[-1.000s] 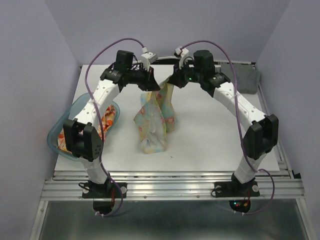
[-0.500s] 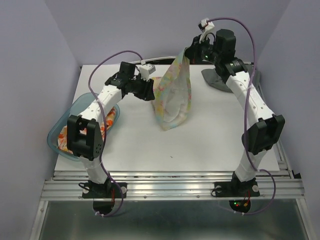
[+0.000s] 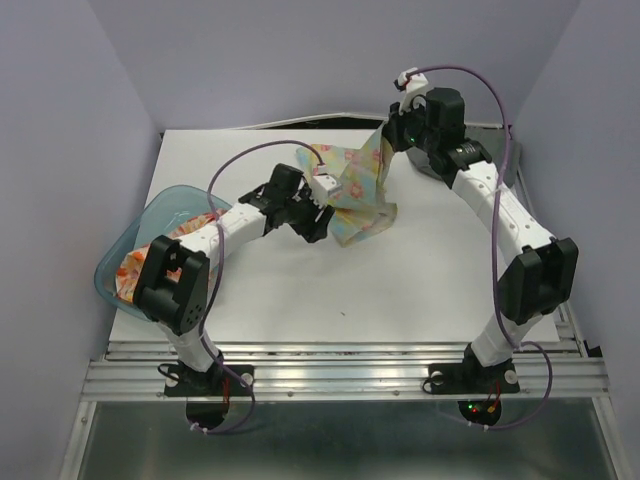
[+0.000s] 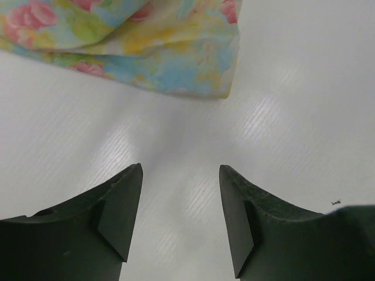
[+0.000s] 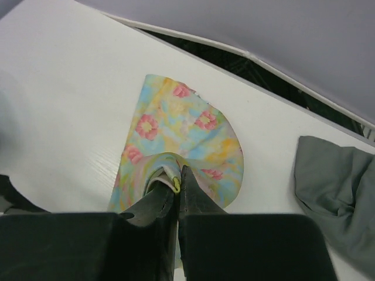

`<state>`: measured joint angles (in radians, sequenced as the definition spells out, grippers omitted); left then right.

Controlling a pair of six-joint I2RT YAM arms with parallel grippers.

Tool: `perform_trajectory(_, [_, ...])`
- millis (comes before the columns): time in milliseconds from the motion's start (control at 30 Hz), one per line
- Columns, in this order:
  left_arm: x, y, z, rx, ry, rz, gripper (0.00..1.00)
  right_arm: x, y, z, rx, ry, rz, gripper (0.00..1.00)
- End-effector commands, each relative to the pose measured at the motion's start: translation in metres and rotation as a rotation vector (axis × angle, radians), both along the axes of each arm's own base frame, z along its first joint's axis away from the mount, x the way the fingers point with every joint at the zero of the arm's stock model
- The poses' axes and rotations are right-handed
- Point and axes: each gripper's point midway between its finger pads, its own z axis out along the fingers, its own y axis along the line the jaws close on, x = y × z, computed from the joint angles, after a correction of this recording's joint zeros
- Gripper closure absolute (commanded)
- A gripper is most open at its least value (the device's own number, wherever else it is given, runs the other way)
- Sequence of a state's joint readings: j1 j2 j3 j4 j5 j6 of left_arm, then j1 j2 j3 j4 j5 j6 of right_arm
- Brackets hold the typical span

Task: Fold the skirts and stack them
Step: Flatten the skirt out

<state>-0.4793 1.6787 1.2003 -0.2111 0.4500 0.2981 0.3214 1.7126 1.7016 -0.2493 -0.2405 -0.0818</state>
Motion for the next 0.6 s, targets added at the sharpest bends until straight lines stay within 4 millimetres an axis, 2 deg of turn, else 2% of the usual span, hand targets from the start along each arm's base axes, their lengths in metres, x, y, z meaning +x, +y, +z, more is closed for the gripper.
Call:
perform_trajectory(0, [0.010, -0.034, 0.014, 0.057, -0.256, -0.134, 0.34, 0.007, -0.034, 0.025, -0.039, -0.116, -0.130, 0.99])
perform_trajectory(67, [0.016, -0.043, 0.010, 0.095, -0.320, -0.174, 0.33, 0.011, -0.046, 0.021, -0.039, -0.106, -0.154, 0.99])
perform_trajectory(133, [0.022, -0.052, -0.004, 0.152, -0.369, -0.245, 0.33, 0.014, -0.050, 0.019, -0.038, -0.101, -0.154, 0.99])
perform_trajectory(400, [0.050, -0.082, 0.001, 0.196, -0.460, -0.308, 0.32, 0.021, -0.057, 0.008, -0.060, -0.087, -0.158, 0.99])
perform_trajectory(533, [0.050, -0.092, -0.011, 0.212, -0.439, -0.331, 0.32, 0.028, -0.067, 0.000, -0.072, -0.076, -0.179, 0.99])
perform_trajectory(567, [0.045, -0.093, -0.017, 0.208, -0.417, -0.354, 0.32, 0.030, -0.067, 0.000, -0.070, -0.075, -0.180, 0.99])
